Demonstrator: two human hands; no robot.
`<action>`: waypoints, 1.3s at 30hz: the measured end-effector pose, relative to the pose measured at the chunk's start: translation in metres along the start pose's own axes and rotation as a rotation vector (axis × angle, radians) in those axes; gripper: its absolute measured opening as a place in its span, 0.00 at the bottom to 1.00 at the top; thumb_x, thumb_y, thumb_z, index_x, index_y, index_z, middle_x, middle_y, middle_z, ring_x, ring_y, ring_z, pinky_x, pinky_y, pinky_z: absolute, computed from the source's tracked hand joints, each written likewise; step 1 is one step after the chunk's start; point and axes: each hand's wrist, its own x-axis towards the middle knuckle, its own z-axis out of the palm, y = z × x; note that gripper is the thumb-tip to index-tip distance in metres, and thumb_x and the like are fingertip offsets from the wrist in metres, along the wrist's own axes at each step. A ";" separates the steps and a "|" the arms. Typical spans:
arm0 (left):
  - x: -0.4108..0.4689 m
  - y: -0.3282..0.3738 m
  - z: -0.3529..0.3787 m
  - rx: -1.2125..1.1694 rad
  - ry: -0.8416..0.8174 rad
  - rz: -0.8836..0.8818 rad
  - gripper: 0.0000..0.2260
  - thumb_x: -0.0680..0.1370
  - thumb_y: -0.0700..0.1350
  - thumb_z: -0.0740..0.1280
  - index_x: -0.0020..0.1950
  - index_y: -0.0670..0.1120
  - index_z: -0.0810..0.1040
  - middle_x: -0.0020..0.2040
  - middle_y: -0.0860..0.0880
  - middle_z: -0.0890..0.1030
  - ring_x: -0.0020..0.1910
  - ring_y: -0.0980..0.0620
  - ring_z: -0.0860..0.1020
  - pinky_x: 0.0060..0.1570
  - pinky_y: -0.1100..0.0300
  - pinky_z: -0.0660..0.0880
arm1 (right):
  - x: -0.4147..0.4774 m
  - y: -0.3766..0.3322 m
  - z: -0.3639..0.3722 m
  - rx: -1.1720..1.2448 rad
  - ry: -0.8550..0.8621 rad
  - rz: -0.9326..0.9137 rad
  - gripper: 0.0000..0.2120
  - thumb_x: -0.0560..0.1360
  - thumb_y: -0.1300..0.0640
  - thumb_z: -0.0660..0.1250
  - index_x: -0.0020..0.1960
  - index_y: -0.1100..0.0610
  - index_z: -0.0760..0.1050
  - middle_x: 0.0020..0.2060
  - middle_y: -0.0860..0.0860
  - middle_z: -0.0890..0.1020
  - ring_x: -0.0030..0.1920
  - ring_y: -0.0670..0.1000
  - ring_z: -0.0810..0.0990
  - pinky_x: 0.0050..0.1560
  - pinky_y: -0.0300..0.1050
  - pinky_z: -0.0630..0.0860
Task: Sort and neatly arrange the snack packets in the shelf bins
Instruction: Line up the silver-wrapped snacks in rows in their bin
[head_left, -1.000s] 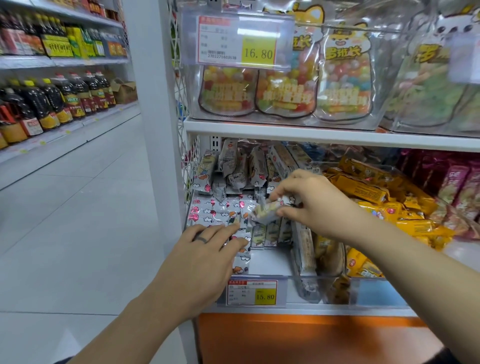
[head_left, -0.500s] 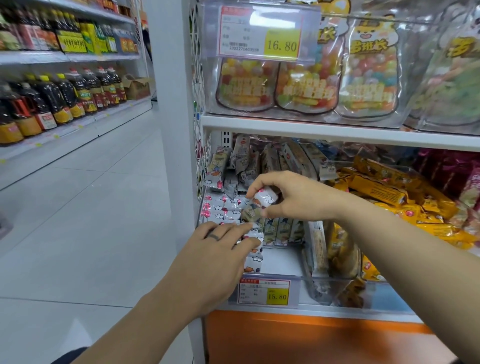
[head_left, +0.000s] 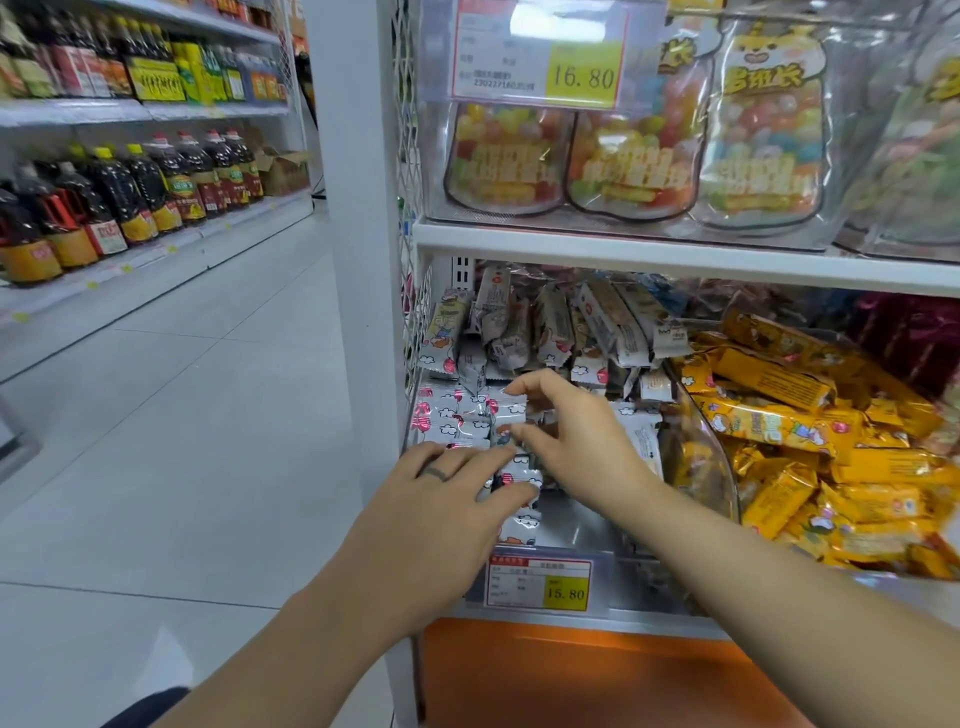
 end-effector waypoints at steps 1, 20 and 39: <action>0.000 0.000 0.000 -0.007 0.006 0.000 0.18 0.73 0.47 0.54 0.57 0.56 0.78 0.61 0.48 0.79 0.52 0.49 0.80 0.53 0.53 0.73 | -0.001 0.002 0.004 -0.006 0.024 0.009 0.14 0.74 0.62 0.69 0.58 0.54 0.74 0.43 0.46 0.75 0.43 0.44 0.74 0.42 0.25 0.68; 0.002 -0.001 0.011 0.006 0.155 -0.054 0.16 0.69 0.46 0.74 0.56 0.44 0.82 0.59 0.40 0.80 0.49 0.44 0.82 0.49 0.50 0.78 | -0.031 0.001 -0.023 0.142 -0.591 0.181 0.30 0.79 0.47 0.58 0.76 0.45 0.48 0.75 0.41 0.54 0.72 0.41 0.57 0.73 0.45 0.58; 0.000 0.013 -0.015 -0.190 0.196 -0.055 0.13 0.75 0.48 0.61 0.55 0.48 0.81 0.55 0.50 0.81 0.50 0.51 0.81 0.49 0.57 0.78 | -0.047 -0.007 -0.061 -0.020 -0.341 0.105 0.30 0.72 0.37 0.59 0.72 0.41 0.60 0.61 0.50 0.78 0.55 0.47 0.79 0.57 0.43 0.76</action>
